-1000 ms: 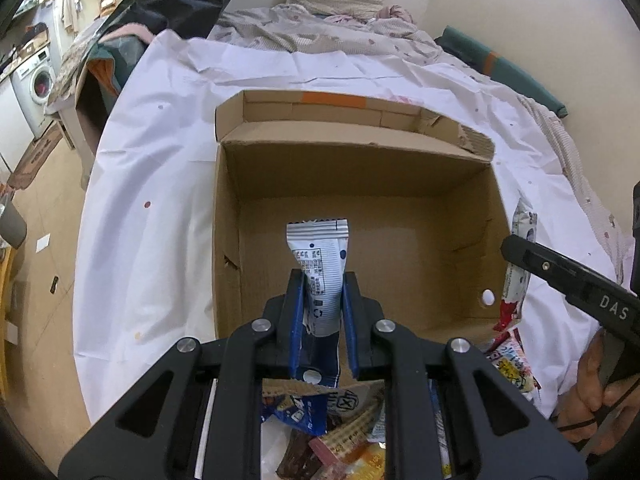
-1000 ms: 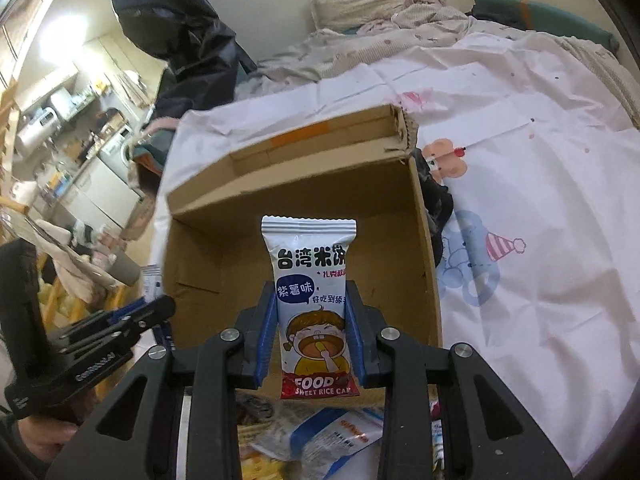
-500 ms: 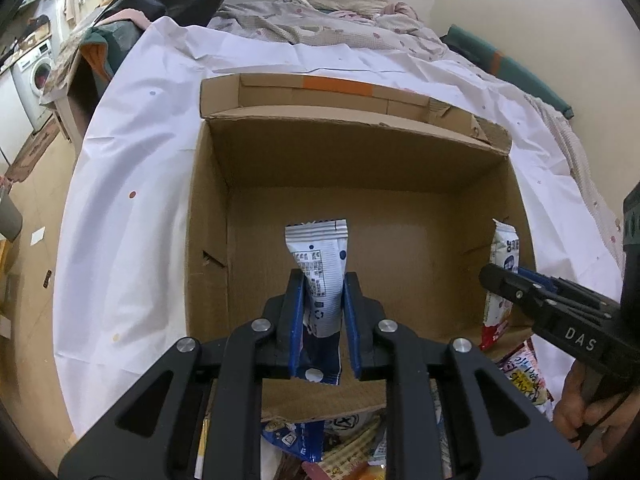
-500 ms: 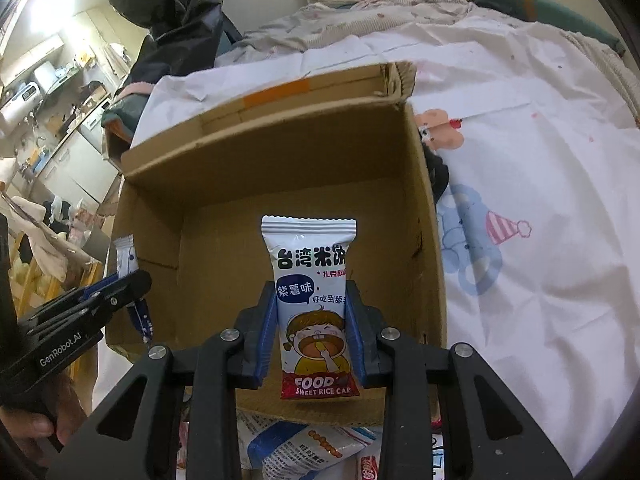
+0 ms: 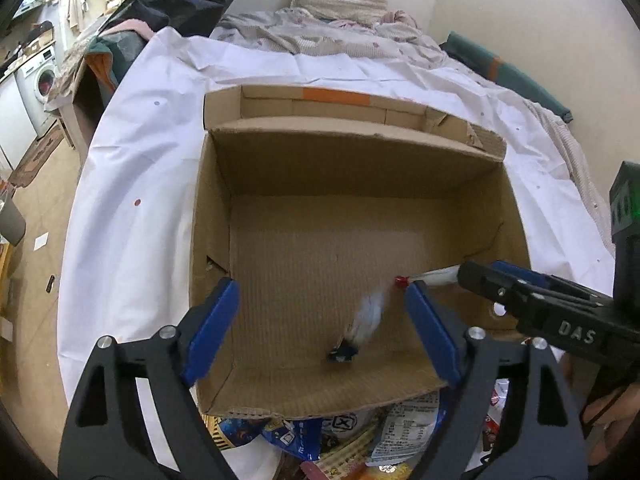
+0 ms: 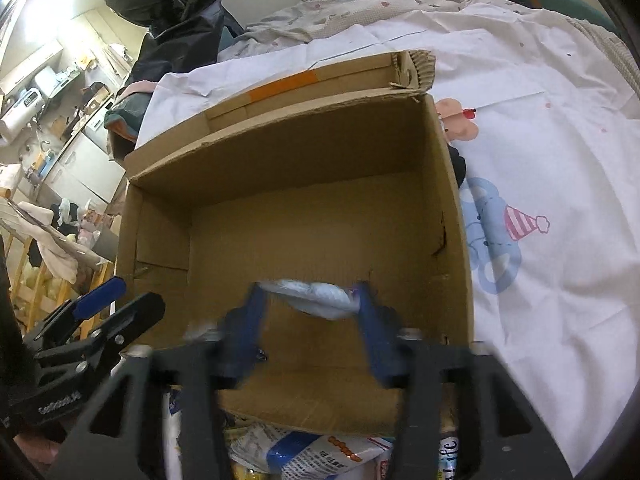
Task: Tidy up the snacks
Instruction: 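Lower both held bars into the box and open both tools, then withdraw both tools and grasp a clear wrapped snack with the left tool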
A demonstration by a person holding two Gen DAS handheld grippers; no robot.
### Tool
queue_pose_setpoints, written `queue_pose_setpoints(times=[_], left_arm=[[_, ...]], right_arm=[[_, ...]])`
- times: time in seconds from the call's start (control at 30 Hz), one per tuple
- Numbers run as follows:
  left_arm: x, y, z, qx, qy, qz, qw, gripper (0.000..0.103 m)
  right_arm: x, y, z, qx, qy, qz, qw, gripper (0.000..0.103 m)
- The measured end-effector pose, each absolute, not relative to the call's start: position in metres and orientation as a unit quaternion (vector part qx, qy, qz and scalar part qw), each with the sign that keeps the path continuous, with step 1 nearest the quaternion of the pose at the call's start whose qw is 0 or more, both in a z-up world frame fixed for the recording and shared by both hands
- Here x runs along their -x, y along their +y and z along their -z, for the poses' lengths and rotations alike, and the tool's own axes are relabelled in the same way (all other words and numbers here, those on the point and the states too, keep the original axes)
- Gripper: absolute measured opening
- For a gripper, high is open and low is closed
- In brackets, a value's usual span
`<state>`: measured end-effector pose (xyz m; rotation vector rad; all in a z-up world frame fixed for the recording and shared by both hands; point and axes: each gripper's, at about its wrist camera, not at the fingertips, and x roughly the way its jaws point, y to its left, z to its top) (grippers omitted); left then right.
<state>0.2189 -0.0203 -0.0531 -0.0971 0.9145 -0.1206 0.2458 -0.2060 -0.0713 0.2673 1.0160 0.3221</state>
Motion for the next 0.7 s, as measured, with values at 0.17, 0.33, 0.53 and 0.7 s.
queue_pose_setpoints(times=[0.17, 0.33, 0.53, 0.7], left_arm=[[-0.214, -0.022, 0.048, 0.038, 0.431, 0.059, 0.900, 0.084], [-0.210, -0.021, 0.044, 0.044, 0.421, 0.057, 0.904, 0.084], [-0.202, -0.024, 0.040, 0.023, 0.400, 0.030, 0.916, 0.084], [-0.197, -0.022, 0.036, 0.026, 0.386, 0.030, 0.921, 0.084]], right_arm=[[-0.245, -0.209, 0.067, -0.127, 0.475, -0.147, 0.858, 0.088], [-0.245, -0.210, 0.065, -0.125, 0.477, -0.142, 0.859, 0.088], [-0.238, -0.206, 0.055, -0.114, 0.463, -0.150, 0.866, 0.088], [-0.235, -0.205, 0.050, -0.107, 0.452, -0.146, 0.874, 0.088]])
